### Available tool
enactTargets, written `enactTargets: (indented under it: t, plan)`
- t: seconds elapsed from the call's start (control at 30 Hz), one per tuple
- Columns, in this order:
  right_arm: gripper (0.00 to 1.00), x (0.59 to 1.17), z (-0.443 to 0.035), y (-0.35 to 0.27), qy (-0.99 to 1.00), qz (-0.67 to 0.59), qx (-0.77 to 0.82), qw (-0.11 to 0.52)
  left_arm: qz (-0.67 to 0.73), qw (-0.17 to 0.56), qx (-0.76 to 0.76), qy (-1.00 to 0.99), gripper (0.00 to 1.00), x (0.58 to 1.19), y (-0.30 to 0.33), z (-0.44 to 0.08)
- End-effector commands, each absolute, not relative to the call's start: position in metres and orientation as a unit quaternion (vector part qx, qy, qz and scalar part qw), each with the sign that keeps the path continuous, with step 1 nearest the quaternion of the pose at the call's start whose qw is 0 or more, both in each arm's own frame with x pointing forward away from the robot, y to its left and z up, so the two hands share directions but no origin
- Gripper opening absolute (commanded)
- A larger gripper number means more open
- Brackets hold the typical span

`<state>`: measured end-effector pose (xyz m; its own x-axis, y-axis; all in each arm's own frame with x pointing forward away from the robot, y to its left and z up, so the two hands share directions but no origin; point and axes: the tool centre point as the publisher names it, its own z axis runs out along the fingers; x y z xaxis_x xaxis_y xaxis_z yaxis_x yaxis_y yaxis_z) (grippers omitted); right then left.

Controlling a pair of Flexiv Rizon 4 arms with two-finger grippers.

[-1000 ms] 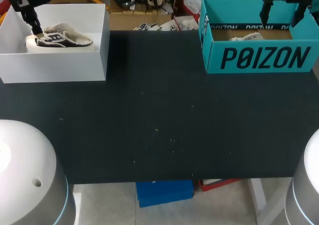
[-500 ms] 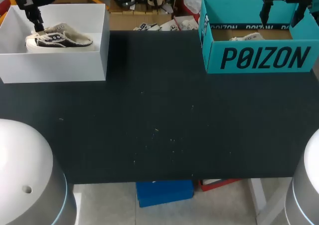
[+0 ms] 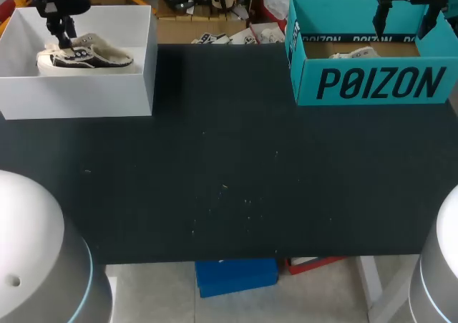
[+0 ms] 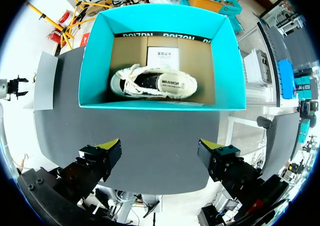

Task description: Take the shoe out of the shoebox, open the shoe tongue, remove and reinsert the insole, then place the shoe into the shoebox

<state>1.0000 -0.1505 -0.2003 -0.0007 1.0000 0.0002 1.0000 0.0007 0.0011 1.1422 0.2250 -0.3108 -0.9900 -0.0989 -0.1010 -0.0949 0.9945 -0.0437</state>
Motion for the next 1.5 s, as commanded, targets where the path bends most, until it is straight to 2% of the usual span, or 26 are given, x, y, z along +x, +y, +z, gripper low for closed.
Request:
enactTargets:
  t: [0.03,0.37,0.47,0.5,0.57,0.83,1.23,1.47,1.5]
  plan:
    - [1.0,1.0,-0.2,-0.15,0.707,0.0,0.707,0.0,-0.015,0.027,-0.032,0.999,0.69,1.16,0.221,-0.323]
    - [1.0,1.0,-0.2,-0.15,0.707,0.0,0.707,0.0,-0.005,0.019,-0.008,1.0,0.49,1.155,0.216,-0.349]
    - [1.0,1.0,-0.2,-0.15,0.707,0.0,0.707,0.0,0.0,0.016,-0.008,1.0,0.5,1.152,0.217,-0.356]
    - [1.0,1.0,-0.2,-0.15,0.707,0.0,0.707,0.0,0.003,0.014,-0.008,1.0,0.54,1.152,0.218,-0.359]
    - [1.0,1.0,-0.2,-0.15,0.707,0.0,0.707,0.0,0.005,0.014,-0.007,1.0,0.55,1.153,0.218,-0.365]
    - [1.0,1.0,-0.2,-0.15,0.707,0.0,0.707,0.0,0.008,0.008,-0.005,1.0,0.45,1.153,0.217,-0.381]
    - [1.0,1.0,-0.2,-0.15,0.707,0.0,0.707,0.0,0.017,0.004,-0.005,1.0,0.43,1.154,0.216,-0.4]
    - [1.0,1.0,-0.2,-0.15,0.707,0.0,0.707,0.0,0.017,0.001,-0.011,1.0,0.29,1.156,0.215,-0.408]
    - [1.0,1.0,-0.2,-0.15,0.707,0.0,0.707,0.0,0.018,0.002,-0.011,1.0,0.24,1.156,0.215,-0.411]
